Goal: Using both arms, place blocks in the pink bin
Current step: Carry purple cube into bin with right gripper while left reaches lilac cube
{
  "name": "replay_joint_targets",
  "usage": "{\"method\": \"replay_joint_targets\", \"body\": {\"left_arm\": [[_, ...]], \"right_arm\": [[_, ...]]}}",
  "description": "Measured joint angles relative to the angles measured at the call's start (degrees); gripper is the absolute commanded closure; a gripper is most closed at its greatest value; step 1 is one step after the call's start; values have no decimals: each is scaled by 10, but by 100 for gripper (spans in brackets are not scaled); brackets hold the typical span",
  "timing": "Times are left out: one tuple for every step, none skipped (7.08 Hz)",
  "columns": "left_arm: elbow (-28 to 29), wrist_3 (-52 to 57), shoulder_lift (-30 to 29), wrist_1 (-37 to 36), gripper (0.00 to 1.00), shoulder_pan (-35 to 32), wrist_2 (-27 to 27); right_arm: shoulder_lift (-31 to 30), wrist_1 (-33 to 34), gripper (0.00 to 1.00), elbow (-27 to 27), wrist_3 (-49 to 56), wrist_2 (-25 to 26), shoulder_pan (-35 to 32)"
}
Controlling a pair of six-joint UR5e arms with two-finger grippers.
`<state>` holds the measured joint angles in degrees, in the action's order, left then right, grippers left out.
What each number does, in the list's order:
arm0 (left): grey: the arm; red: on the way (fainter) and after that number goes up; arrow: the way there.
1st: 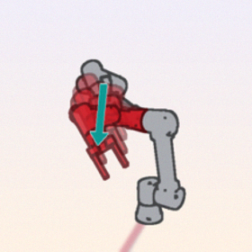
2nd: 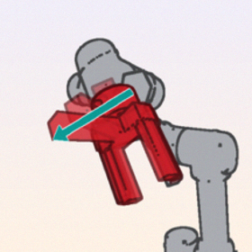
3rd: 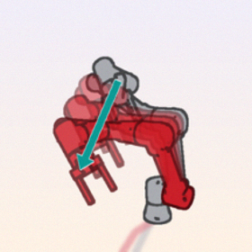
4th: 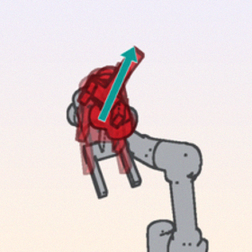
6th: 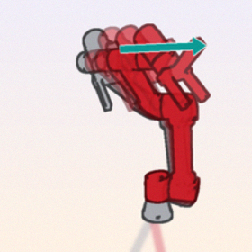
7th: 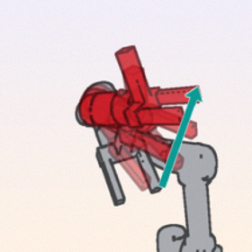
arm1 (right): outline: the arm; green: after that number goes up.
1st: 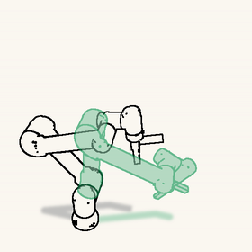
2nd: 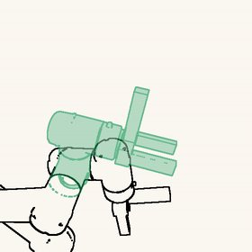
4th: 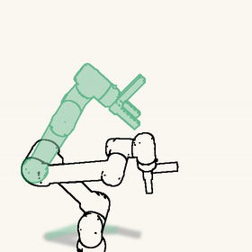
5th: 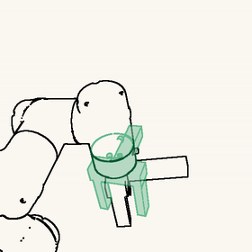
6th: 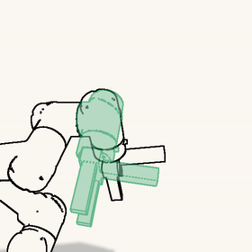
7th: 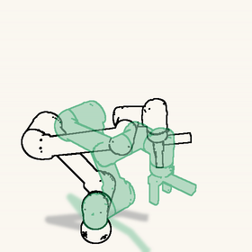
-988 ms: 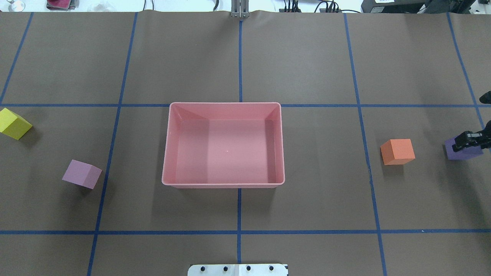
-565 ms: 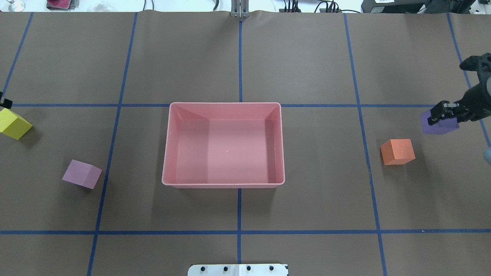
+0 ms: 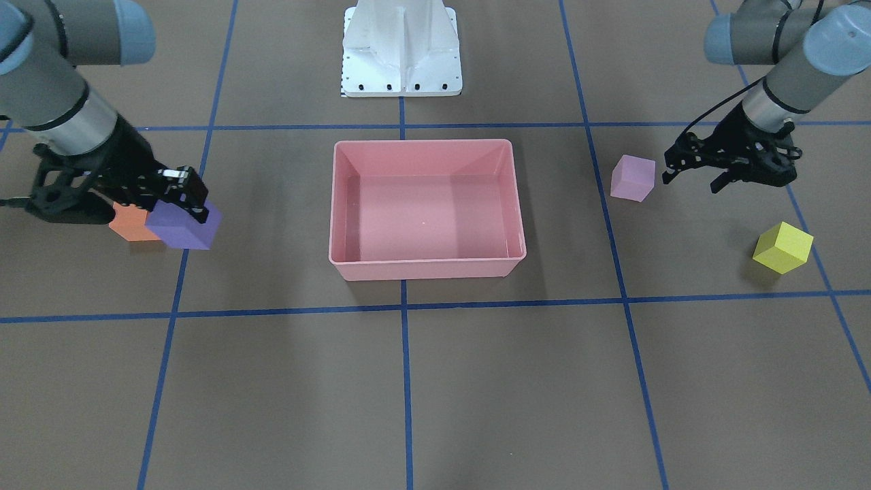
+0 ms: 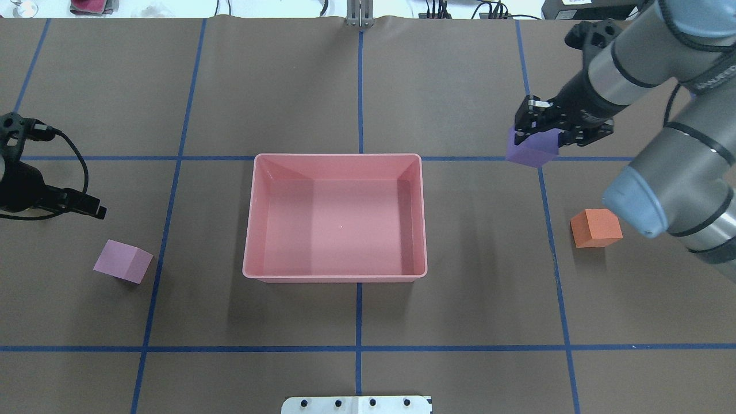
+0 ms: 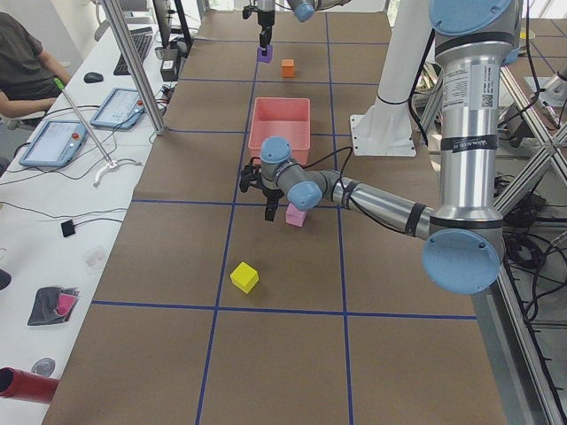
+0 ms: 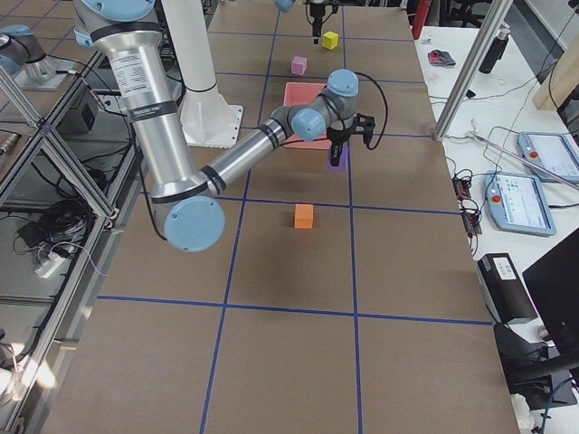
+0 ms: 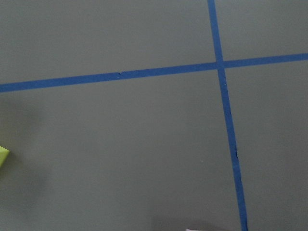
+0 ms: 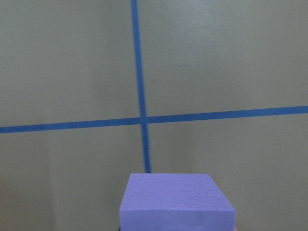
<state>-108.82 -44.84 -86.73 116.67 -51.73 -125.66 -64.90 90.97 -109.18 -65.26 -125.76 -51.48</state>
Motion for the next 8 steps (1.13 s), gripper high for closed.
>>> {"method": "replay_joint_targets", "body": {"left_arm": [[-4,-18,2,0,0,24,10],[-6,-38,1,0,0,48,20],[-5,-51,0,-1,0,76,42],[-3,-58,-1,-2,0,98,62],[-1,-60,-1,-2,0,110,73],[1,-61,-1,-2,1,117,77],[4,-61,-1,-3,1,119,78],[7,-61,-1,-3,17,121,79]], "right_arm": [[44,11,100,5,-51,33,43],[77,15,100,14,-86,56,75],[99,16,100,25,-107,76,102],[111,16,100,31,-122,99,129],[118,16,100,35,-133,115,150],[121,16,100,36,-142,123,165],[123,16,100,38,-147,132,180],[127,15,100,46,-149,144,194]]}}
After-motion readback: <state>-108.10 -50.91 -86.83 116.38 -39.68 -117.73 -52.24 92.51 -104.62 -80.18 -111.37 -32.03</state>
